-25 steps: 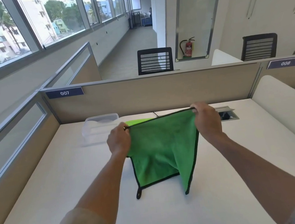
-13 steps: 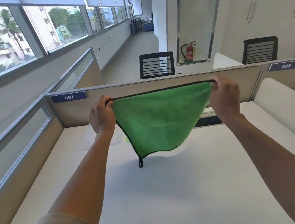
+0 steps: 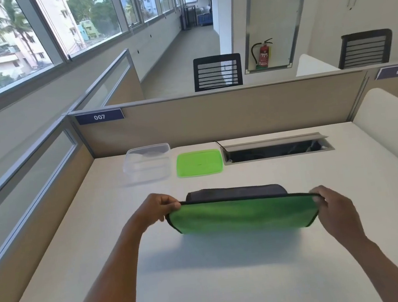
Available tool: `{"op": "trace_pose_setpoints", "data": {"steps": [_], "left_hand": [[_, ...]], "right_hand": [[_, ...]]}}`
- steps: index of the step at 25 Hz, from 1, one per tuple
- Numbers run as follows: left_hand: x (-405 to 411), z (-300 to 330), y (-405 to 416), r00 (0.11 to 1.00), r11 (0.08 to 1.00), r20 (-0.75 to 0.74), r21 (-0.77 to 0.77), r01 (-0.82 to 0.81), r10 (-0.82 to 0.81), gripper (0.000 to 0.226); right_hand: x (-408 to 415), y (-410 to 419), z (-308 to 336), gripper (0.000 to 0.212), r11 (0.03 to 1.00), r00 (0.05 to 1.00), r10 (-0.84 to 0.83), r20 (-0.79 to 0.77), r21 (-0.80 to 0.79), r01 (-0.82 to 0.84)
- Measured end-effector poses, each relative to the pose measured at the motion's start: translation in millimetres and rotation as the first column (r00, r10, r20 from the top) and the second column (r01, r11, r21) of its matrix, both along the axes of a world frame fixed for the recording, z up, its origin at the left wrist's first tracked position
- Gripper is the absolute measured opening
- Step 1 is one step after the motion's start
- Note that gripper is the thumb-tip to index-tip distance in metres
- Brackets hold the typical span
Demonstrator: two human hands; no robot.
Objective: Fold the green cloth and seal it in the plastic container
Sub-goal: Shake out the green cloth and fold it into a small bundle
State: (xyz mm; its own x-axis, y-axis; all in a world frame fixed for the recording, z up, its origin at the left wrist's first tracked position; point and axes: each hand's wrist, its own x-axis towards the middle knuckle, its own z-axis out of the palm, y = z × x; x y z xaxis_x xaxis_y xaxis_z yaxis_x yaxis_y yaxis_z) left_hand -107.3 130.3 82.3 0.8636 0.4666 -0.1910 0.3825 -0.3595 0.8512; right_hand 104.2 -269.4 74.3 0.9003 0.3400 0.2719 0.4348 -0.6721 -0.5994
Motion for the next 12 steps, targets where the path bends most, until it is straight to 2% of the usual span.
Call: {"op": "trace_pose_setpoints", "data": {"steps": [2, 4, 8, 12], "left_hand": [[-8.8, -18.4, 0.0, 0.993, 0.998, -0.100, -0.035, 0.056, -0.059, 0.007], [-10.8, -29.2, 2.8, 0.987, 0.996, -0.136, -0.041, 0.076, -0.081, 0.010], [-0.4, -33.2, 4.4, 0.990, 0.998, -0.132, 0.014, 0.057, -0.055, 0.023], [23.7, -40.7, 8.6, 0.995, 0.985, -0.088, 0.171, -0.025, 0.041, 0.019]], "right_hand": [[-10.3, -9.2, -15.8, 0.028, 0.999, 0.996, -0.004, -0.089, -0.033, 0.001], [-14.8, -11.5, -22.6, 0.026, 0.998, 0.991, -0.022, -0.130, -0.057, 0.015], [-7.0, -7.4, -27.8, 0.018, 0.996, 0.972, -0.075, -0.223, -0.062, 0.062], [15.1, 5.2, -27.9, 0.012, 0.994, 0.959, -0.106, -0.265, -0.056, 0.094]]}}
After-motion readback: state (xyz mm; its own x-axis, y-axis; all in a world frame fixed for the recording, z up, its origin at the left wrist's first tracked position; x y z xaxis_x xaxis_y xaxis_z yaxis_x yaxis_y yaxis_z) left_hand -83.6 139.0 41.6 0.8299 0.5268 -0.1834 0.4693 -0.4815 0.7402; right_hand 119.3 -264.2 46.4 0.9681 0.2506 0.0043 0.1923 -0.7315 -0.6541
